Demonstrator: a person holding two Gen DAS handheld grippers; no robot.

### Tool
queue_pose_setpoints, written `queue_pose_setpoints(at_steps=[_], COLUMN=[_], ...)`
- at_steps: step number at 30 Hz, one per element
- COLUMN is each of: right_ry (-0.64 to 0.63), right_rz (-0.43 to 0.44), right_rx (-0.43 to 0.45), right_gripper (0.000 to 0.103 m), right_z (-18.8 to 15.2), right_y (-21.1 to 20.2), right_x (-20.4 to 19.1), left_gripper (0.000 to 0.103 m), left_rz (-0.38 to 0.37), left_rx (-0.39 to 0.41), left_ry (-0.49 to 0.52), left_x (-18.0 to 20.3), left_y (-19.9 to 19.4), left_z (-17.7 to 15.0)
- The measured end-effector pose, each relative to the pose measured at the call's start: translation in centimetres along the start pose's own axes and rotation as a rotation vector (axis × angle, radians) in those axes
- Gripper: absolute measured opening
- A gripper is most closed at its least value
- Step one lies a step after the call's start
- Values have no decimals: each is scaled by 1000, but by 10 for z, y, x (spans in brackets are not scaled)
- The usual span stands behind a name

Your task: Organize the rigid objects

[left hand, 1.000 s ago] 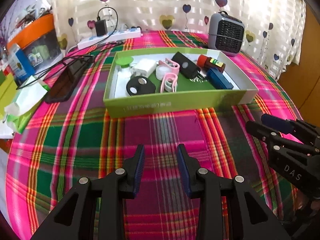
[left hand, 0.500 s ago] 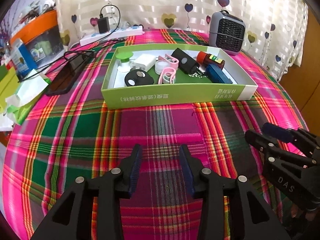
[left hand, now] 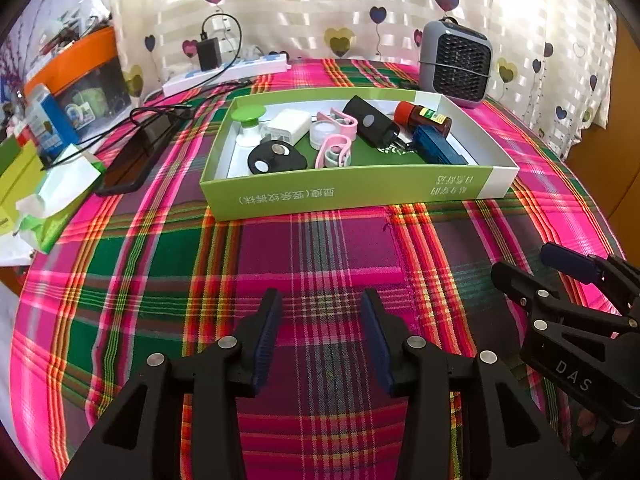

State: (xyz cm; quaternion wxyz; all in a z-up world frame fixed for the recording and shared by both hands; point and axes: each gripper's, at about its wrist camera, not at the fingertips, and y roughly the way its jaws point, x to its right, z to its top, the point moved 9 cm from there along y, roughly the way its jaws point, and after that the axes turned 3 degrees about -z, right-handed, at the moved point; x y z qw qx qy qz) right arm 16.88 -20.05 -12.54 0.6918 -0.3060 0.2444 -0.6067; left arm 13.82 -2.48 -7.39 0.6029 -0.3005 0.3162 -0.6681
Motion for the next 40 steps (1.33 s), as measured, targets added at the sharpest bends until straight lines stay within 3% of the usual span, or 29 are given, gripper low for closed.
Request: queue_pose_setpoints(at_steps=[40], right_ry=[0], right_rz=[1], right_rx=[-1], right_gripper=[63], right_z=[0], right_y=[0], right_x=[-1], left_gripper=[40], left_rz=[0], left_rx=[0], left_ry=[0], left_x=[0], left_y=[0], left_z=[0])
